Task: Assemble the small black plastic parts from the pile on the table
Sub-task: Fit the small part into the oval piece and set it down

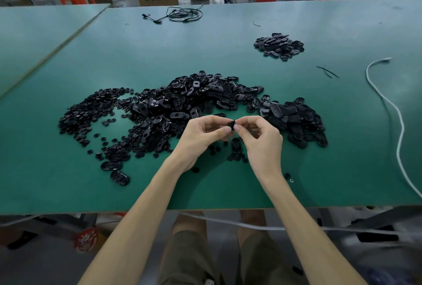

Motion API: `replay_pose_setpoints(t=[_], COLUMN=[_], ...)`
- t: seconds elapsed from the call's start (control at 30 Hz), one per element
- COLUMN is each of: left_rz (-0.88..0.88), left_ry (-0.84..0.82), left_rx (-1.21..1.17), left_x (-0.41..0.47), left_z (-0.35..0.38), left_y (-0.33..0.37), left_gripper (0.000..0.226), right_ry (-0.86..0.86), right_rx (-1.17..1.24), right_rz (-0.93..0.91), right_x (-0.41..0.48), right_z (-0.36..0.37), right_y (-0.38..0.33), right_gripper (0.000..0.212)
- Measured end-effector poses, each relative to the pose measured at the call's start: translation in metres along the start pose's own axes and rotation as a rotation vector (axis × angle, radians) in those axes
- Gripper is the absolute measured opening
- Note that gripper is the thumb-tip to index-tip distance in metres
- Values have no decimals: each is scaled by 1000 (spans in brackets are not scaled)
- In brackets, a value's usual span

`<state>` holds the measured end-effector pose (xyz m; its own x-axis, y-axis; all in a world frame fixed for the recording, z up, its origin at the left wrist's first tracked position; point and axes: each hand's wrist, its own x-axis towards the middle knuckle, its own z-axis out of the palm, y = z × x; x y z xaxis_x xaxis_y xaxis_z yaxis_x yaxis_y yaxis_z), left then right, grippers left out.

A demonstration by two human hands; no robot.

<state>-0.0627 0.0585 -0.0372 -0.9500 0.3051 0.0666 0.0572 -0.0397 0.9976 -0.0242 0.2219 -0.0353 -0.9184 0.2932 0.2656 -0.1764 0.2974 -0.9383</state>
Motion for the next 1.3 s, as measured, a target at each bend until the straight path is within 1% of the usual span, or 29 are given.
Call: replay_pose_setpoints(t=[0.13, 0.23, 0.33, 0.53, 0.73, 0.87, 0.97, 1.07, 1.17, 1.3], left_rz=[7, 7, 1, -16, -32, -23, -4, 11, 15, 11], left_ry=[-6, -3, 22, 45, 71, 51, 40, 28, 18, 16], left_rx=[-15, -31, -74, -173, -241, -213, -180, -100, -79, -74], left_x=[0, 1, 2, 3, 4, 4, 4, 3, 3, 2], left_z=[-2, -2, -3, -6, -7, -6, -6, -4, -4, -4], left_y=[-1, -2, -3, -4, -3, -4, -5, -7, -6, -5], left_gripper=[17, 16, 18, 22, 22, 21, 18, 18, 18, 20], right_ry=[4, 19, 8, -70, -92, -69, -20, -30, -60, -56], right_rx=[-27, -52, -85, -131, -38, 19, 61, 87, 131, 160], right_rz=[-30, -70, -110, -159, -153, -124, -62, -27, -20, -3], right_x=[0, 0, -1, -1, -1, -1, -2, -2, -2, -1], right_z=[0, 0, 2, 4, 4, 3, 2, 1, 1, 0], right_y=[-1, -2, -2, 0, -2, -4, -4, -2, -1, 0], right_gripper=[8, 12, 21, 39, 46, 41, 28, 16, 12, 12])
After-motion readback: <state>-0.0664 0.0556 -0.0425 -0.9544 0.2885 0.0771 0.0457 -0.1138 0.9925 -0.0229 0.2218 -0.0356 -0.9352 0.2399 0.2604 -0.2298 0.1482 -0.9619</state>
